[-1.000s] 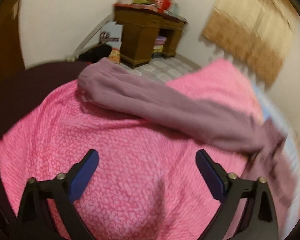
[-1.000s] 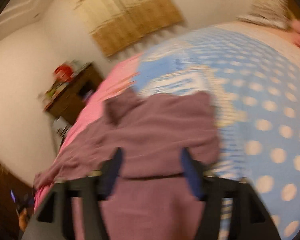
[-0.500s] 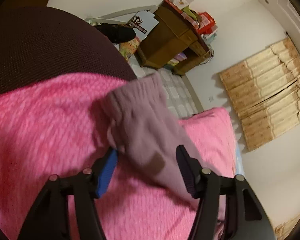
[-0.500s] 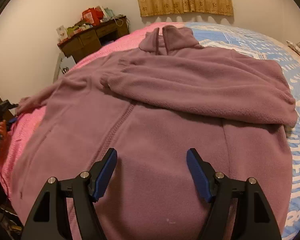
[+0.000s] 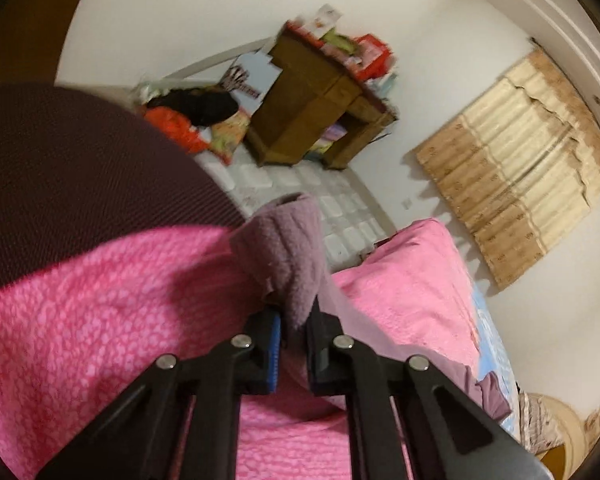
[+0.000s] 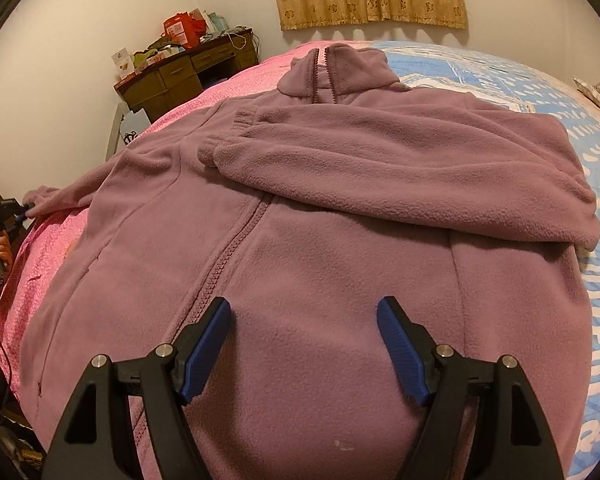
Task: Fold large clothes
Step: 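Reach the left tool to the other sleeve cuff and grasp it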
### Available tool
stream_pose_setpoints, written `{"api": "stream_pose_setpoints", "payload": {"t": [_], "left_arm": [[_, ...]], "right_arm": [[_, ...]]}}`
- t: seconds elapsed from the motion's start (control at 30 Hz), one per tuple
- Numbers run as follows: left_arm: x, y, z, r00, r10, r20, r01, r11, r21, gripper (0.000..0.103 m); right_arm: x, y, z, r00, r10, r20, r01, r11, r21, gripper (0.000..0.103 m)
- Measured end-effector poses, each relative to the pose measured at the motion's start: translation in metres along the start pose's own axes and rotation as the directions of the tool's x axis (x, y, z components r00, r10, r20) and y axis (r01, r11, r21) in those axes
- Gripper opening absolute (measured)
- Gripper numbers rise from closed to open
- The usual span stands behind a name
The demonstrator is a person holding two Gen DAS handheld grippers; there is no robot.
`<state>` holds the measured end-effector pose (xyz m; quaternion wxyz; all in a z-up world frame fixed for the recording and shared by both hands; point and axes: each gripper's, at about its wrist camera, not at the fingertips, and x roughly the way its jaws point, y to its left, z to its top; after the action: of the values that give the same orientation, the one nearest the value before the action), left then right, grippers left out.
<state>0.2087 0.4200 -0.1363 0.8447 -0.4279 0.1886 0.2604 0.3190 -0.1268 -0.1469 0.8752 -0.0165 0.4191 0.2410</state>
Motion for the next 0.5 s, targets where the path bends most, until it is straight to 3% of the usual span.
{"api": "stream_pose_setpoints", "payload": {"t": [0.27,0.5], "left_arm": [[-0.009,-0.037,0.033,0.997,-0.055,0.046,0.051,0.996,0.078,0.009],[0.009,-0.064,0.062,0.997,-0.058,0.053,0.054,0.996,0.07,0.009]], "right_arm": [[0.0,0.0,0.0,1.0,-0.006,0.007,0.006,1.0,0.002,0.076],[-0.003,-0.004,-0.001,1.0,0.018,0.021,-0.019,0.999,0.031,0.076]]}}
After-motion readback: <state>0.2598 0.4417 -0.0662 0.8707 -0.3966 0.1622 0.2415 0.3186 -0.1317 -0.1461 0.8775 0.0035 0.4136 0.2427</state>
